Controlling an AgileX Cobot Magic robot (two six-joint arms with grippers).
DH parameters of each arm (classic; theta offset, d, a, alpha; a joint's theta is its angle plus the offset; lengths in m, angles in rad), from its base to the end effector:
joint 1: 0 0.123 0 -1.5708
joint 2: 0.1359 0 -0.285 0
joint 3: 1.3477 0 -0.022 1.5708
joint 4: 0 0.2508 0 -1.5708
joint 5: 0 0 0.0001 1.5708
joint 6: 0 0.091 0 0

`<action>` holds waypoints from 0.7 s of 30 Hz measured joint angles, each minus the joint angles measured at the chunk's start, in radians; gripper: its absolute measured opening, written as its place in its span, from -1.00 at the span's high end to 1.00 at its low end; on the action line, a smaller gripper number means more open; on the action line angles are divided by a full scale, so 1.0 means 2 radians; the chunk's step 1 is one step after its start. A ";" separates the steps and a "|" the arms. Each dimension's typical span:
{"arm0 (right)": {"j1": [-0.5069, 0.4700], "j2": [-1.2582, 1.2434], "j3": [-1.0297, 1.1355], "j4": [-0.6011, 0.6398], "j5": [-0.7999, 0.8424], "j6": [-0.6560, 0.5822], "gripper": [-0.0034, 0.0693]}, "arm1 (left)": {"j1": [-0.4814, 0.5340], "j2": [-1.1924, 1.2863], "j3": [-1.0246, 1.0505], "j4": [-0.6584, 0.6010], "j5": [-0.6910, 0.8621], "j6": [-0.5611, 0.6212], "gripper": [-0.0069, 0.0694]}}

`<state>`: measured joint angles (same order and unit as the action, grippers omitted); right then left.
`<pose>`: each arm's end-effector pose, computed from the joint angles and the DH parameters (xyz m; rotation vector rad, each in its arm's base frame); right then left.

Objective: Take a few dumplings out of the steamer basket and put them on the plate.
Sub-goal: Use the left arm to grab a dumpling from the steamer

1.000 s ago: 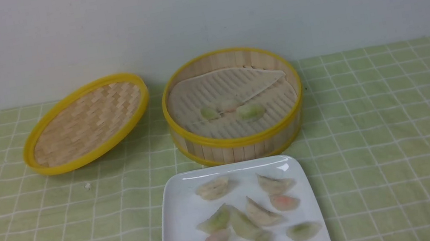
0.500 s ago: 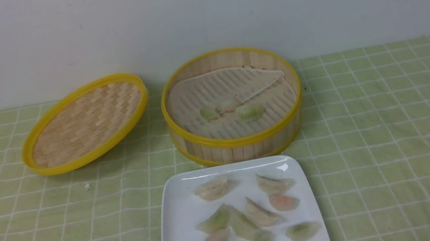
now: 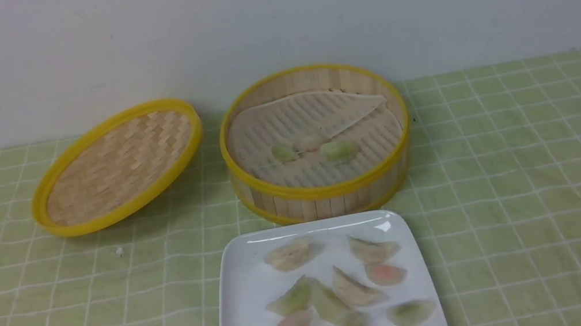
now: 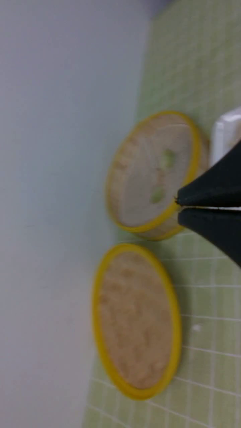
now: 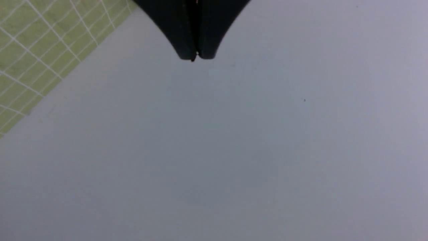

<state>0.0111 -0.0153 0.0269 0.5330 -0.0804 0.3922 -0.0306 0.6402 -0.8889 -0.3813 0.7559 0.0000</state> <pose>0.0555 -0.0030 0.2112 0.6777 1.3020 0.7380 0.1070 -0.0265 0.3931 -0.0772 1.9668 -0.4587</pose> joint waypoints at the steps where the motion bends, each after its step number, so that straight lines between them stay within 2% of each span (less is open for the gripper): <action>1: 0.004 0.000 -0.012 0.001 0.025 0.001 0.94 | 0.000 0.040 -0.019 -0.007 0.029 0.031 0.83; 5: 0.023 0.046 -0.123 -0.037 0.183 -0.035 0.94 | 0.000 0.175 -0.058 -0.051 0.051 0.143 0.83; 6: 0.023 0.051 -0.130 -0.037 0.192 -0.038 0.94 | 0.000 0.175 -0.058 -0.051 0.051 0.143 0.83; 7: 0.031 0.090 -0.181 -0.056 0.260 -0.065 0.94 | 0.000 0.230 -0.069 -0.084 0.054 0.188 0.83; 11: 0.044 0.228 -0.329 -0.097 0.472 -0.158 0.94 | -0.007 0.328 -0.099 -0.156 0.067 0.279 0.83; 12: 0.044 0.235 -0.336 -0.097 0.483 -0.162 0.94 | -0.008 0.332 -0.099 -0.158 0.067 0.283 0.83; 13: 0.044 0.290 -0.392 -0.107 0.568 -0.191 0.94 | -0.020 0.367 -0.117 -0.173 0.066 0.312 0.83; 16: 0.045 0.366 -0.451 -0.116 0.643 -0.225 0.94 | -0.042 0.426 -0.155 -0.178 0.067 0.329 0.83; 21: 0.045 0.445 -0.509 -0.119 0.663 -0.244 0.94 | -0.082 0.530 -0.266 -0.150 0.085 0.305 0.83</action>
<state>0.1003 0.8752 -0.9902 0.2940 1.2450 -0.0950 -0.1954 1.6995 -1.4202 -0.6814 0.9266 0.6104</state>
